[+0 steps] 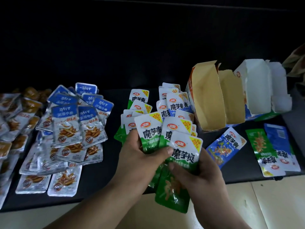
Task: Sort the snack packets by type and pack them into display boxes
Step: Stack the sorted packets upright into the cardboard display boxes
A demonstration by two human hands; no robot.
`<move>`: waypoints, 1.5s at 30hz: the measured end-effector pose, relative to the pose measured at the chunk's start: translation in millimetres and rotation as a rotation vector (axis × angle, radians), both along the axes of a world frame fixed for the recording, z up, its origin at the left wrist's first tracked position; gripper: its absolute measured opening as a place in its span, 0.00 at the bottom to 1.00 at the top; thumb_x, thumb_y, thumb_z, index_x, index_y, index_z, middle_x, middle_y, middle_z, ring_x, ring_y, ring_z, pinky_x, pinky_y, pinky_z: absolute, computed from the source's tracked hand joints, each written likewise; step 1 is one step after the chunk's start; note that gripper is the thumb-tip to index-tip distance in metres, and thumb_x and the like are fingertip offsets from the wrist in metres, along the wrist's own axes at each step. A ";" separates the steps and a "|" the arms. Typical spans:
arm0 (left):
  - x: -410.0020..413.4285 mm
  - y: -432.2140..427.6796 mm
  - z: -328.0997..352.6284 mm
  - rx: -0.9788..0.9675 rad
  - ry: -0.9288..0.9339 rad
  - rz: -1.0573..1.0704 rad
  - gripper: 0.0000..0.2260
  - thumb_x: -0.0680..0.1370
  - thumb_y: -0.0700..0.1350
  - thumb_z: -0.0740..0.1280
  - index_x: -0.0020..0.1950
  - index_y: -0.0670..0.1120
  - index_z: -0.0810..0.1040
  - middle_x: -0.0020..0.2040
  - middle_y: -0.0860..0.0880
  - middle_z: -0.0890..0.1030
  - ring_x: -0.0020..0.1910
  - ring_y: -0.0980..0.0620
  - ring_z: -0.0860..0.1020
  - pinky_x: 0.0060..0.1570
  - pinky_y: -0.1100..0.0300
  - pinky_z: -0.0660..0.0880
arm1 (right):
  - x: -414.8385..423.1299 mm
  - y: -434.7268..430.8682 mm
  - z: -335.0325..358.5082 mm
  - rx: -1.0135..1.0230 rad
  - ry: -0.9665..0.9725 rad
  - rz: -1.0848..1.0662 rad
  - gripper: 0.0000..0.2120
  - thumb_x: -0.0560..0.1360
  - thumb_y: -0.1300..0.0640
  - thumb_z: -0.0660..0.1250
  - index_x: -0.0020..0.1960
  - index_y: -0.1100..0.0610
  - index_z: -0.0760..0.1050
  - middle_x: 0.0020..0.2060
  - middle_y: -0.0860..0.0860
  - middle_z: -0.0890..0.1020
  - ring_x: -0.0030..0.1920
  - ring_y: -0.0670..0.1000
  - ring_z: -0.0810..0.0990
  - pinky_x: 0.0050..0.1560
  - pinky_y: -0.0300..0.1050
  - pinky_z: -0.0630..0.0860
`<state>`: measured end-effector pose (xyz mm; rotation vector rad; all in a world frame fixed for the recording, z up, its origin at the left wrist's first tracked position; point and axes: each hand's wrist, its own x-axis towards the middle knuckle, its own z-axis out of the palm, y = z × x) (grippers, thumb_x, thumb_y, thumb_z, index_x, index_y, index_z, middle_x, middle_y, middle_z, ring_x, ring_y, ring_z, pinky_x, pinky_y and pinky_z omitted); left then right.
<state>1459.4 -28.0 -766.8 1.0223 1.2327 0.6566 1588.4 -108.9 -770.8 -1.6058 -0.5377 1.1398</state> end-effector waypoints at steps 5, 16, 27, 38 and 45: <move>-6.0 2.3 -4.0 -0.053 -0.027 -0.103 0.13 0.79 0.38 0.72 0.57 0.55 0.81 0.52 0.52 0.87 0.53 0.53 0.86 0.56 0.50 0.81 | 13.4 4.0 3.9 -0.024 0.208 -0.192 0.19 0.71 0.75 0.72 0.58 0.59 0.81 0.49 0.59 0.88 0.48 0.63 0.88 0.46 0.57 0.82; -5.2 -5.4 -9.1 0.003 0.000 -0.128 0.17 0.76 0.37 0.75 0.60 0.55 0.80 0.51 0.58 0.87 0.51 0.60 0.85 0.47 0.66 0.81 | 14.7 5.3 10.2 0.031 0.236 -0.077 0.21 0.73 0.76 0.69 0.61 0.60 0.80 0.53 0.60 0.87 0.54 0.64 0.86 0.54 0.62 0.82; -13.3 4.5 -17.1 0.039 0.003 -0.111 0.15 0.81 0.41 0.71 0.64 0.59 0.79 0.57 0.59 0.86 0.58 0.59 0.83 0.64 0.49 0.77 | 31.7 -1.4 4.2 -0.077 0.051 -0.267 0.11 0.74 0.70 0.73 0.53 0.60 0.79 0.46 0.57 0.87 0.49 0.63 0.87 0.48 0.63 0.84; -28.4 -11.0 -20.6 0.029 0.032 -0.122 0.11 0.85 0.60 0.59 0.56 0.68 0.80 0.55 0.69 0.82 0.58 0.72 0.77 0.59 0.67 0.73 | -18.1 26.2 4.8 -0.095 -0.014 0.322 0.21 0.82 0.63 0.66 0.65 0.39 0.75 0.51 0.47 0.87 0.52 0.51 0.86 0.54 0.57 0.84; -67.6 21.4 -47.6 0.252 0.313 -0.070 0.09 0.81 0.48 0.71 0.60 0.57 0.80 0.45 0.56 0.85 0.43 0.58 0.84 0.43 0.57 0.80 | -40.3 70.8 -24.1 -0.123 -0.302 0.371 0.16 0.77 0.56 0.72 0.62 0.41 0.77 0.46 0.41 0.86 0.44 0.40 0.84 0.39 0.34 0.79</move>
